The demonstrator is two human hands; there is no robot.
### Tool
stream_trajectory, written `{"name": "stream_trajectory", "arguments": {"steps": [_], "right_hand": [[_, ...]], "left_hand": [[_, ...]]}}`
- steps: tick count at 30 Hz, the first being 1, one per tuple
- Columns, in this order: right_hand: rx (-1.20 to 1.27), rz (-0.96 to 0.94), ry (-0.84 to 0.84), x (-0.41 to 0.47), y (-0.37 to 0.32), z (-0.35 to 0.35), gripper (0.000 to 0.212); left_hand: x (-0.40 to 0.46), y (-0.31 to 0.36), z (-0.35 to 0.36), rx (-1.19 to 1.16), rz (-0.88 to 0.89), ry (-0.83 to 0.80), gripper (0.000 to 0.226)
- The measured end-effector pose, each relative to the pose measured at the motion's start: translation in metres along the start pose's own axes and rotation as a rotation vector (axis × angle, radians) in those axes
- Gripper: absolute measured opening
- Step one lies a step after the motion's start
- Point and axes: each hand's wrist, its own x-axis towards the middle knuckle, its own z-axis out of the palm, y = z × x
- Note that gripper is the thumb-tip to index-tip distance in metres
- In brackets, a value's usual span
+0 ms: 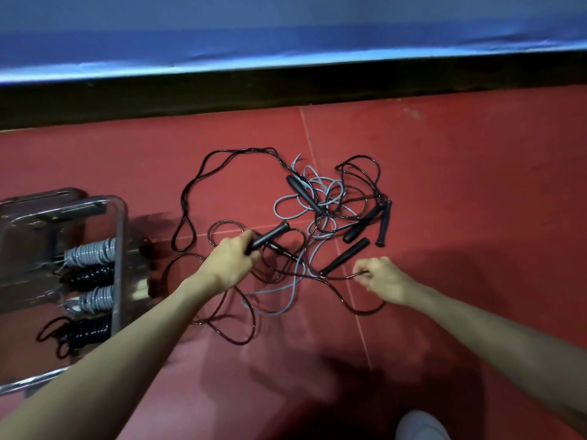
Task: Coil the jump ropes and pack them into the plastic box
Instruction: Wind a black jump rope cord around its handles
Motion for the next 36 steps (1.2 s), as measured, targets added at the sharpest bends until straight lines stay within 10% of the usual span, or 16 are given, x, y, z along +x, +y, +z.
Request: {"name": "stream_trajectory", "arguments": {"steps": [8, 15, 21, 25, 29, 33, 36], "right_hand": [[0.696, -0.236, 0.184, -0.027, -0.072, -0.011, 0.015], [0.865, -0.319, -0.03, -0.059, -0.096, 0.01, 0.022], [0.88, -0.167, -0.066, -0.046, -0.088, 0.011, 0.013], [1.584, 0.177, -0.145, -0.012, -0.084, -0.011, 0.013], [2.088, 0.356, 0.155, 0.018, -0.081, -0.037, 0.019], [1.933, 0.478, 0.284, 0.025, -0.088, -0.035, 0.027], [1.627, 0.231, 0.278, 0.008, -0.096, -0.027, 0.025]], "left_hand": [[-0.007, 0.016, 0.001, -0.653, -0.364, 0.008, 0.009], [-0.003, 0.036, 0.004, -1.361, -0.648, -0.28, 0.018], [-0.003, 0.047, -0.011, -1.148, -0.493, -0.309, 0.022], [-0.017, 0.033, -0.017, -0.961, -0.42, -0.541, 0.019], [-0.028, 0.005, -0.009, -0.753, -0.447, -0.663, 0.017], [-0.029, -0.023, -0.006, -0.741, -0.553, -0.613, 0.017], [-0.029, -0.028, -0.011, -0.844, -0.531, -0.515, 0.016]]}}
